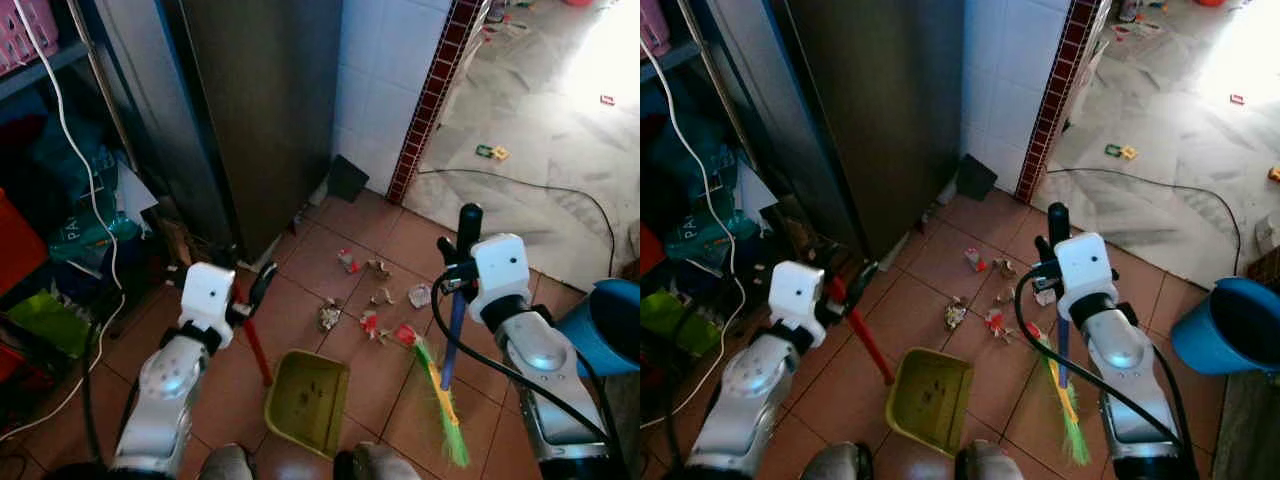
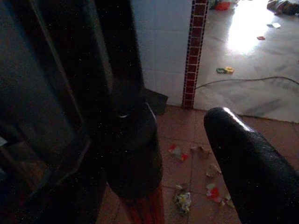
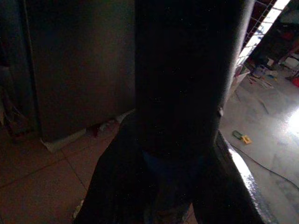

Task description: Sweep floor

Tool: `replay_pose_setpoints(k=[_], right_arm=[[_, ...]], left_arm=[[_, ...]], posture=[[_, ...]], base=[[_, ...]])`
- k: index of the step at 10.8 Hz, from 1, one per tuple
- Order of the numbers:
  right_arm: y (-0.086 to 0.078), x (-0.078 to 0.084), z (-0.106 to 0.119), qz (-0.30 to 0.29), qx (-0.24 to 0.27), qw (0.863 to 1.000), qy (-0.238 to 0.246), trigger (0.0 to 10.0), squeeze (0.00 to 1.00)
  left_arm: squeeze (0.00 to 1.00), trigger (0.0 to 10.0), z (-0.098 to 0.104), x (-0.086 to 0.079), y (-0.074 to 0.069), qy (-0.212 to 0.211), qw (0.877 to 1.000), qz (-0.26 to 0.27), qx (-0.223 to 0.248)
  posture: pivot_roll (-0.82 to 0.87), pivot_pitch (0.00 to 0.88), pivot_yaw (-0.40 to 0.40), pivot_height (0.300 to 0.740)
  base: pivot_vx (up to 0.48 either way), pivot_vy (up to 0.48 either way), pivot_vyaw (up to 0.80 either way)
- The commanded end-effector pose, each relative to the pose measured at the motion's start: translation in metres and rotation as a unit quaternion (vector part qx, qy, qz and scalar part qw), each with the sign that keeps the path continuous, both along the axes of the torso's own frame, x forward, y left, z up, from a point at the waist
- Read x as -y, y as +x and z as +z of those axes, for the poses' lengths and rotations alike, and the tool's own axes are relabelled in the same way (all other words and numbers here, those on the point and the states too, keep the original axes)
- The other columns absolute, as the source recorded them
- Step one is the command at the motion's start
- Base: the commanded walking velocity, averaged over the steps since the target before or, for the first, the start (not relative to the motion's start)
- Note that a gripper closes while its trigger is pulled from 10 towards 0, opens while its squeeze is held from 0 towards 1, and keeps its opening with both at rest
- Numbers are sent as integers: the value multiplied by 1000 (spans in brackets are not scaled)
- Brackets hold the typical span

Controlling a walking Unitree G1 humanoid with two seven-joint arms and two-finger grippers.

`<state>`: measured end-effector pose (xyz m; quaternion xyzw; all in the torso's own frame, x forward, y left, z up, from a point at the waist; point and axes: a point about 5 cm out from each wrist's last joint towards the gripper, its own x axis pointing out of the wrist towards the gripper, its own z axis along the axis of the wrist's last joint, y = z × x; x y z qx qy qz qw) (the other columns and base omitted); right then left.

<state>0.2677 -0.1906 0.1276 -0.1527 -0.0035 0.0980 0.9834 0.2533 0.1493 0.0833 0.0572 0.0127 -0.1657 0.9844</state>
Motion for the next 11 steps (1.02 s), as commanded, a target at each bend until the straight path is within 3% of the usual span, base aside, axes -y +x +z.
replay_pose_setpoints(k=[1, 4, 9, 10, 11], right_arm=[[2, -2, 5, 3, 16, 1000, -8, 10000, 0], [4, -1, 4, 6, 17, 1000, -7, 10000, 0], [5, 0, 5, 7, 19, 1000, -10, 10000, 0], [5, 1, 5, 6, 19, 1000, -10, 10000, 0], [5, 0, 4, 7, 17, 1000, -9, 10000, 0]], left_arm=[[1000, 10000, -1, -1, -5, 5, 1000, 1, -7], [1000, 10000, -4, -11, -11, 22, 999, 21, -17], [1000, 10000, -10, -21, -5, 27, 998, 56, -30], [47, 10000, -11, -21, -7, 29, 998, 53, -31], [0, 10000, -9, -22, -7, 29, 998, 57, -27]], posture=[[-64, 95, -75, 740], [-59, 90, -76, 740], [-71, 88, -79, 740], [-71, 88, -79, 740], [-66, 93, -79, 740]], base=[[0, 0, 0], [0, 0, 0], [0, 0, 0], [0, 0, 0], [0, 0, 0]])
